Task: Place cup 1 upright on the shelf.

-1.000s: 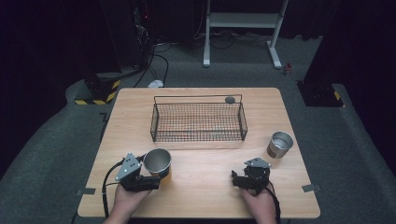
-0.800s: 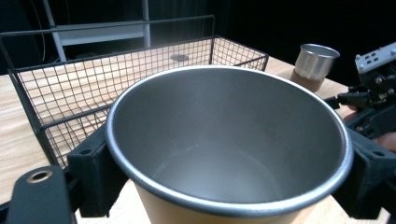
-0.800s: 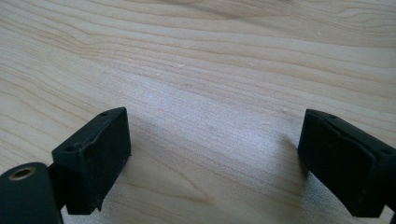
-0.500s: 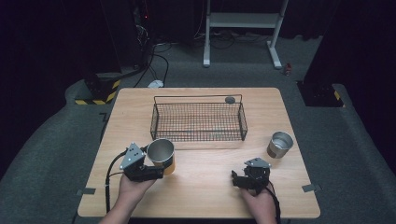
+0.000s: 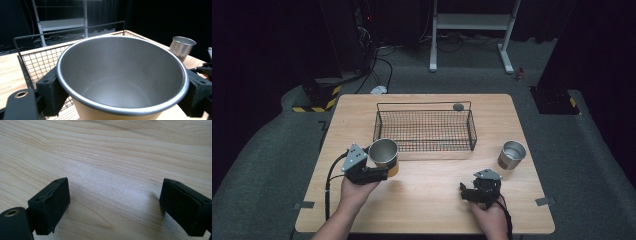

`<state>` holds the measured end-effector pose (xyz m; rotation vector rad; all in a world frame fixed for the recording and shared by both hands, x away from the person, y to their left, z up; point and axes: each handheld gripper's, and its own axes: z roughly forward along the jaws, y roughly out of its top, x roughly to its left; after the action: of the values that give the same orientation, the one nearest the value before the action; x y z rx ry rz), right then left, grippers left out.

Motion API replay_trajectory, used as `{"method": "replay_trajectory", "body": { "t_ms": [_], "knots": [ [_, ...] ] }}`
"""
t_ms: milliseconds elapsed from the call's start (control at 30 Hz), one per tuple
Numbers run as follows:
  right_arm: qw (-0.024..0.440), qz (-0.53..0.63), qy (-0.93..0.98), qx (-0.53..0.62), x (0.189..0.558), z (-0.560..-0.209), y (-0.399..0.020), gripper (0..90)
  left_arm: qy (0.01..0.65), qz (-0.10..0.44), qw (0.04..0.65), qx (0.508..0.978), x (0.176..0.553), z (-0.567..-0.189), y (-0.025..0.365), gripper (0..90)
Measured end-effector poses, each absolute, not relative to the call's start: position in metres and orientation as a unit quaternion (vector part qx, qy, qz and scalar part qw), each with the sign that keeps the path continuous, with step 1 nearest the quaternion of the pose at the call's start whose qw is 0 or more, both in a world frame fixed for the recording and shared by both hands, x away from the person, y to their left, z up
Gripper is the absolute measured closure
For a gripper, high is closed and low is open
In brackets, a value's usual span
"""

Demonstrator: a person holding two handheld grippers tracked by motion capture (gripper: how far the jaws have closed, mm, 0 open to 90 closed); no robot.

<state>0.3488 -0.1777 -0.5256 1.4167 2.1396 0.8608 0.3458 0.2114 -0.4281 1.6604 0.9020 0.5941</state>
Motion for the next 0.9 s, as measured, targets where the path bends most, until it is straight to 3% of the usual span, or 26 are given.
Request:
{"method": "replay_trajectory", "body": {
  "t_ms": [900],
  "knots": [
    [0.215, 0.311, 0.771, 0.513, 0.349, -0.525, -0.178, 9.2, 0.398, 0.267, 0.541, 0.691, 0.399, -0.411, 0.208, 13.3]
  ]
}}
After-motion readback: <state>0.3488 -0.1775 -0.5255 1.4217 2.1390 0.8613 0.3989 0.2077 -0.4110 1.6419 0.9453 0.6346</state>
